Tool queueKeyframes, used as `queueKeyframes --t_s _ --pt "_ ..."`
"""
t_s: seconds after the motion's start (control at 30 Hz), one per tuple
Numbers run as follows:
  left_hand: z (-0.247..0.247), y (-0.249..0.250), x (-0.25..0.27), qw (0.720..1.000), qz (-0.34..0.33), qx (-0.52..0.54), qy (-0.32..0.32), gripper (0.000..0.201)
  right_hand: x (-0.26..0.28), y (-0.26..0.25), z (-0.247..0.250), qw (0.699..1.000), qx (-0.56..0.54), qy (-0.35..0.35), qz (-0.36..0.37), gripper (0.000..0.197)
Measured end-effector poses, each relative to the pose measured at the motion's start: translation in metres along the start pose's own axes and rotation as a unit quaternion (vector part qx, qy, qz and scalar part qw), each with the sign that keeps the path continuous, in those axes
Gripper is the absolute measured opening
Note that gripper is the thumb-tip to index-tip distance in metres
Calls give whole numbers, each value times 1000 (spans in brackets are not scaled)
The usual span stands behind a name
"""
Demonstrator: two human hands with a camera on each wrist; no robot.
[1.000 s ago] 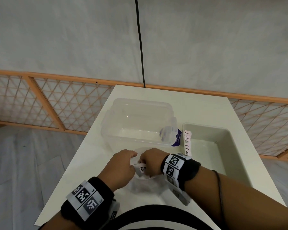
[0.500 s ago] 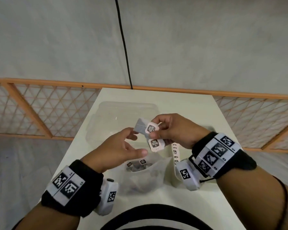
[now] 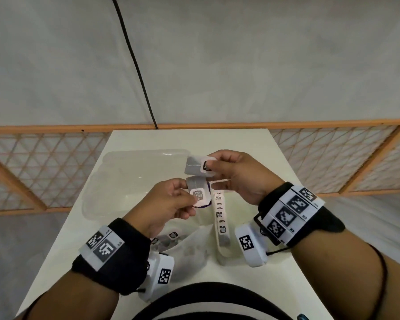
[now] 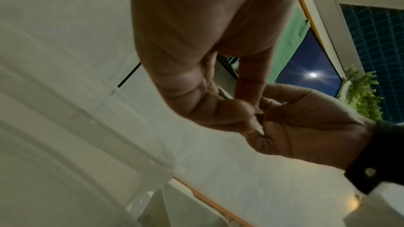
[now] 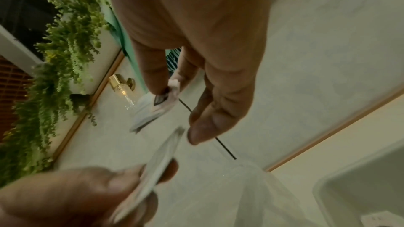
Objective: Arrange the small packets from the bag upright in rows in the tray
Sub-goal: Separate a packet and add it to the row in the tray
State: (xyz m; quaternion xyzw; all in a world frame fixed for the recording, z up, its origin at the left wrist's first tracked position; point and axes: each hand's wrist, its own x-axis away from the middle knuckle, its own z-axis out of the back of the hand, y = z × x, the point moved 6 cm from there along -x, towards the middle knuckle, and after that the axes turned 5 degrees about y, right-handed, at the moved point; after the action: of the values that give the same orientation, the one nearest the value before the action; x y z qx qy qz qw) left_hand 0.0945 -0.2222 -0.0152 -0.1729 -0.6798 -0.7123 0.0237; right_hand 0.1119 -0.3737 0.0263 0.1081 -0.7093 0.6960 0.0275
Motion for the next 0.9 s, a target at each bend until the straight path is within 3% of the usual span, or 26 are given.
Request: queueKeyframes --t_s 0.1,0.17,0.2,0.27,0.33,0.37,0.4,0.53,0.6,0.73,0.9 --pt "3 -7 -9 999 14 -33 36 10 -11 -1 26 999 15 37 -2 12" --pt "5 -12 -15 998 28 -35 54 7 -21 10 43 989 138 42 -9 11" --pt "5 -14 -17 997 35 -34 60 6 -25 18 49 969 245 32 -13 13" --pt "8 -19 -21 996 46 -34 75 7 -31 40 56 879 475 -25 -36 24" --pt "10 -21 -24 994 47 -44 87 9 -30 66 53 778 614 -114 -65 26" --pt "10 -22 -25 993 44 -51 92 10 -30 79 50 743 647 -150 -76 22" --pt "12 -23 -26 993 39 -62 95 10 -31 92 50 728 655 -172 -101 16" --pt "14 -23 -25 986 8 -136 99 7 -37 138 46 753 586 -220 -202 13" --pt "15 -19 -23 974 -13 -197 107 12 -40 145 43 773 551 -224 -220 14" --pt "16 -8 -18 952 -62 -277 119 21 -48 142 36 770 557 -227 -211 21" --pt "20 3 -13 933 -102 -313 148 17 -51 125 30 764 577 -231 -174 12"
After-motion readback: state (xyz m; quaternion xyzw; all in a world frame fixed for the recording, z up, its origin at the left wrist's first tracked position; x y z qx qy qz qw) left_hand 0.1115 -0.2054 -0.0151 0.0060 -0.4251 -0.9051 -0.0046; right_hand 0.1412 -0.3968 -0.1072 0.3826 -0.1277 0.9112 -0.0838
